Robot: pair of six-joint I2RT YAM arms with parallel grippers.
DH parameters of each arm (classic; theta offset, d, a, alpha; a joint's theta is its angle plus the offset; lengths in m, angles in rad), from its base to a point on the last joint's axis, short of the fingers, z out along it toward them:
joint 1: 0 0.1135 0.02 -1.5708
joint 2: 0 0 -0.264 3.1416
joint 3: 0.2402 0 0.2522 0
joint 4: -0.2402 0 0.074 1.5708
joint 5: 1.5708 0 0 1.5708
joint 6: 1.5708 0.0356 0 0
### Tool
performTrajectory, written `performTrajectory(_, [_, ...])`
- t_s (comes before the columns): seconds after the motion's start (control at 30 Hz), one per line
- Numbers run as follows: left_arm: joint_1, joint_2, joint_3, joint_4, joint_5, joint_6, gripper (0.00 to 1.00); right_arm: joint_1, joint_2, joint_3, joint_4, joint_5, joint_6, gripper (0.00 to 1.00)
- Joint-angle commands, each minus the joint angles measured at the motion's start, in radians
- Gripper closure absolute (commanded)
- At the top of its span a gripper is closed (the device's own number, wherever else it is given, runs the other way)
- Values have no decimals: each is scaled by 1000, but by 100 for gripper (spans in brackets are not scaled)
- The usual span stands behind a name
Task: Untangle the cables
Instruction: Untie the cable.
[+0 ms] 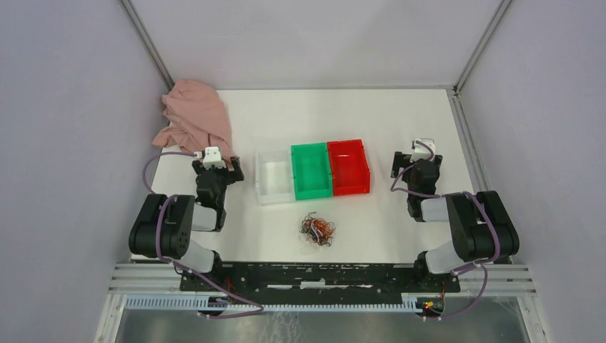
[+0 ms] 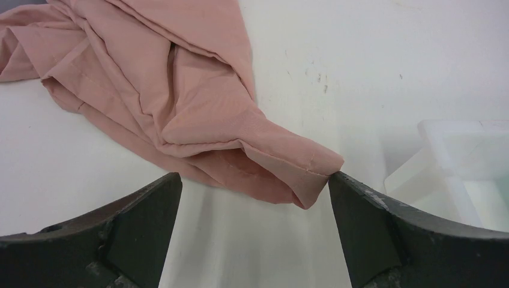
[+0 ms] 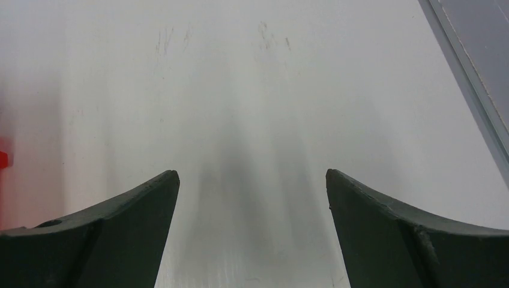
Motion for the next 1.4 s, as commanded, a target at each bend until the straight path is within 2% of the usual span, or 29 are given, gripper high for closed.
performTrajectory(0.0, [4, 5, 17, 30, -12, 40, 1, -2, 2, 32, 21, 22, 12, 1])
performTrajectory(0.8, [4, 6, 19, 28, -9, 40, 1, -1, 3, 33, 19, 18, 10, 1])
performTrajectory(0.87, [7, -5, 24, 22, 14, 45, 1, -6, -16, 37, 3, 94, 45, 1])
performTrajectory(0.93, [9, -73, 62, -108, 15, 41, 1, -14, -67, 51, -67, 140, 62, 1])
performTrajectory(1.03, [9, -168, 166, -361, 20, 52, 1, -14, -188, 236, -473, 315, 138, 1])
performTrajectory(1.2, [21, -251, 328, -671, 75, 101, 1, -16, -223, 563, -1024, 283, 181, 1])
performTrajectory(1.37, [47, -303, 499, -1038, 250, 162, 1, -20, -222, 730, -1265, 235, 415, 1])
